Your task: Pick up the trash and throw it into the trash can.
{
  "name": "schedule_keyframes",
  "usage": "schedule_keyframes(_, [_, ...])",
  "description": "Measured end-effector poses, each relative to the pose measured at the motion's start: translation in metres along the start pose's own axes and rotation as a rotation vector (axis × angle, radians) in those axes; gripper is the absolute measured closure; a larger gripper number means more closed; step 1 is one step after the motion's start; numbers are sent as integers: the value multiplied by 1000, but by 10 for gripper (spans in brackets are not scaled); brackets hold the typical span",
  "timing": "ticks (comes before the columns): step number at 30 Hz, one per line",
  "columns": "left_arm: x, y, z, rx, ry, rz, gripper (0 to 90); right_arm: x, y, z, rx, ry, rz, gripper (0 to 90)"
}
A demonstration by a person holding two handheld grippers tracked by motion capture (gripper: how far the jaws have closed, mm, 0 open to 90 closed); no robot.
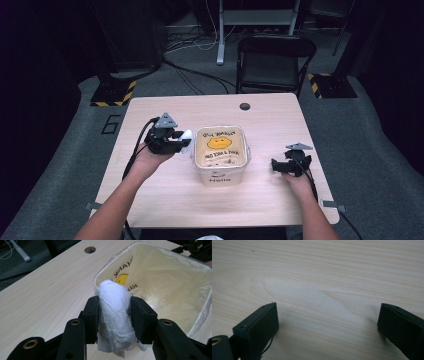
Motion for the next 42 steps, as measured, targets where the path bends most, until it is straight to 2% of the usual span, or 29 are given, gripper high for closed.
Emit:
schedule_keyframes(10, [-16,-16,15,36,5,33,600,0,0,0,-1,0,-2,27])
schedule_keyframes(15, [-22,-23,24,54,0,26,600,0,0,0,-2,-1,-4,27])
schedule_keyframes(20, [-27,-32,33,63,4,46,600,0,0,0,-2,-1,-4,27])
schedule_keyframes(22, [-28,-34,36,69,3,42,600,0,0,0,-3,-1,-5,27])
schedule_keyframes(28, [-29,-38,47,83,14,39,600,0,0,0,-3,-1,-6,27])
schedule_keyframes(30, [-28,-40,51,85,23,49,600,0,0,0,-3,-1,-7,27])
schedule_keyframes(42, [-17,-52,77,108,72,63,598,0,0,0,-4,-1,-9,27])
Point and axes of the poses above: each handheld gripper's, and its own axes: z roughly forward along the jaws, x roughly out of its underside, y roughly to its left, the point moved 8 cm from there along z, roughly forward along the jaws, and after that the axes turned 4 degrees about -z, right-handed, at the moved point
